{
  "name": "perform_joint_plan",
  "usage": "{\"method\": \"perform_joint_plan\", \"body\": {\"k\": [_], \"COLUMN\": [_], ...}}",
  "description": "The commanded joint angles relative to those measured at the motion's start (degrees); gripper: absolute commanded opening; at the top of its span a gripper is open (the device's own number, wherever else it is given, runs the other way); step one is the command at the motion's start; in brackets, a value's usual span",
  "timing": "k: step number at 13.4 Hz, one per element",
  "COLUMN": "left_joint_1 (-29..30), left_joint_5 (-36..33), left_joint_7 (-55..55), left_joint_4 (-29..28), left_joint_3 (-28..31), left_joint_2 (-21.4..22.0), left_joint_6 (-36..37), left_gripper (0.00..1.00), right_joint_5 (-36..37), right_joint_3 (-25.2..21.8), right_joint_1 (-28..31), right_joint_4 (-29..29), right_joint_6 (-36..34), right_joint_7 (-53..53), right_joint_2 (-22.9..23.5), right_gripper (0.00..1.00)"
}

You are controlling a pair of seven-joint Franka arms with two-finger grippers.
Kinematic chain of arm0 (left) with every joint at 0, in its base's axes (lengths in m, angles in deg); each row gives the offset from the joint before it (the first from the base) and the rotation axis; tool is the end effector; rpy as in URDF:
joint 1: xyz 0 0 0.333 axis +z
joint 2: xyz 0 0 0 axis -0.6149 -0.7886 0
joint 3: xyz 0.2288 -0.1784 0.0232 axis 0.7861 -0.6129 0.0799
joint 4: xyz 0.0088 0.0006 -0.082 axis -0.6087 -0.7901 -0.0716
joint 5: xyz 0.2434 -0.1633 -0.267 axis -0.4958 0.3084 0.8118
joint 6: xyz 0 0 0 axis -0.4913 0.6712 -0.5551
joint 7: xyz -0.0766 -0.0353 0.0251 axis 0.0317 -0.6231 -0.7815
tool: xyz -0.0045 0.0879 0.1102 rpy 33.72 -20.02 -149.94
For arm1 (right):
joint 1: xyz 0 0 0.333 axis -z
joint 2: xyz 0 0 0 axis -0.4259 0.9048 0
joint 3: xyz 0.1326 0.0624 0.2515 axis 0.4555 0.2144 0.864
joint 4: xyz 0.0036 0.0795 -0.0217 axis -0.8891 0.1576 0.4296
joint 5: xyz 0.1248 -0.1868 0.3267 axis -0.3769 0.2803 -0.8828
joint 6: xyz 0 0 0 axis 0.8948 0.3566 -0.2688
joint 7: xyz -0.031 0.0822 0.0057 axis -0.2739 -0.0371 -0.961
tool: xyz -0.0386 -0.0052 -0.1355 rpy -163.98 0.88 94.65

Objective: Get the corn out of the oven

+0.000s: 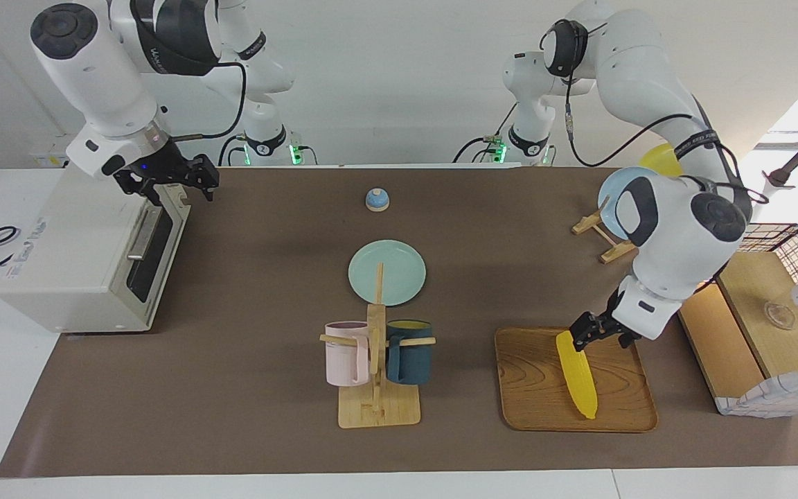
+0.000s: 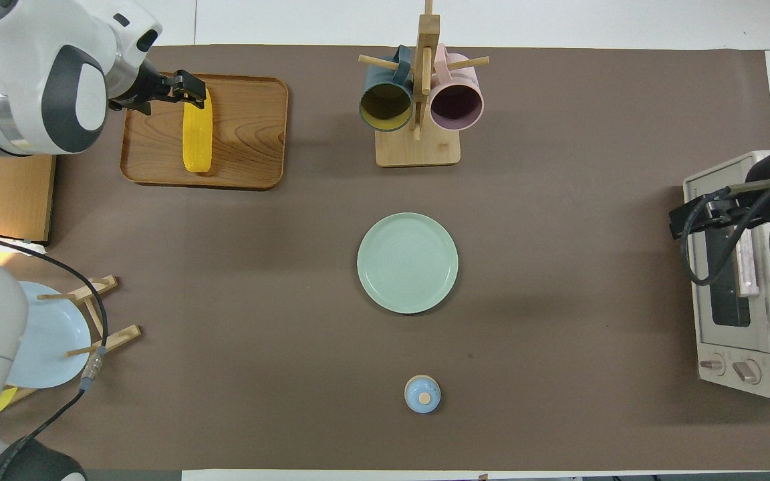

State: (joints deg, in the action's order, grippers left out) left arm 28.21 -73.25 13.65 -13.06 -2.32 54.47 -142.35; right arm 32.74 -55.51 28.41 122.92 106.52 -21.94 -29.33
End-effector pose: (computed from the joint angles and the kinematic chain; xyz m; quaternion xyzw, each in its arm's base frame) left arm 0.7118 -0.1139 0.4033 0.9975 0.0079 0.0522 0.0474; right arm 0.5480 -0.0053 0.5207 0.9965 0.0449 -0.0703 0.0093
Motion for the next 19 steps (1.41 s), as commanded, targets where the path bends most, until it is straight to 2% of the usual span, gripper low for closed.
{"method": "perform_joint_plan", "body": {"k": [1, 5, 8, 10, 12, 14, 19], "left_joint_1": [0.33, 0.59, 1.12, 0.60, 0.24, 0.59, -0.54], "left_joint_5": [-1.31, -1.67, -1.84, -2.37, -3.42, -3.51, -3.69], "left_joint_7": [1.16, 0.90, 0.72, 0.99, 0.99, 0.38, -0.42], "left_joint_4": [-5.92, -7.05, -12.75, -18.37, -23.21, -24.54, -22.01], "left_joint_3": [1.19, 1.37, 1.37, 1.28, 1.28, 1.19, 1.37], "left_joint_2": [8.96, 17.83, 25.21, 30.05, 32.52, 33.32, 32.18], "left_joint_6": [6.42, 18.91, 23.50, 23.86, 22.81, 20.89, 20.78], "left_gripper": [1.00, 1.00, 1.00, 1.00, 1.00, 1.00, 1.00], "right_joint_5": [-3.07, -2.72, -2.72, -2.72, -2.63, -2.46, -2.28], "right_joint_3": [-0.70, -0.79, -0.70, -0.70, -0.70, -0.70, -0.61], "right_joint_1": [1.19, 0.93, 0.66, 0.66, 0.84, 0.84, 0.57], "right_joint_4": [-1.95, -1.60, -1.34, -1.25, -1.16, -1.16, -1.25], "right_joint_6": [-1.27, -0.83, -0.74, -0.74, -0.66, -0.66, -0.48], "right_joint_7": [0.78, 1.04, 1.04, 1.04, 1.04, 1.04, 1.13], "right_joint_2": [-0.11, -0.72, -0.90, -1.07, -1.16, -1.16, -1.16], "right_gripper": [1.00, 1.00, 1.00, 1.00, 1.00, 1.00, 1.00]}}
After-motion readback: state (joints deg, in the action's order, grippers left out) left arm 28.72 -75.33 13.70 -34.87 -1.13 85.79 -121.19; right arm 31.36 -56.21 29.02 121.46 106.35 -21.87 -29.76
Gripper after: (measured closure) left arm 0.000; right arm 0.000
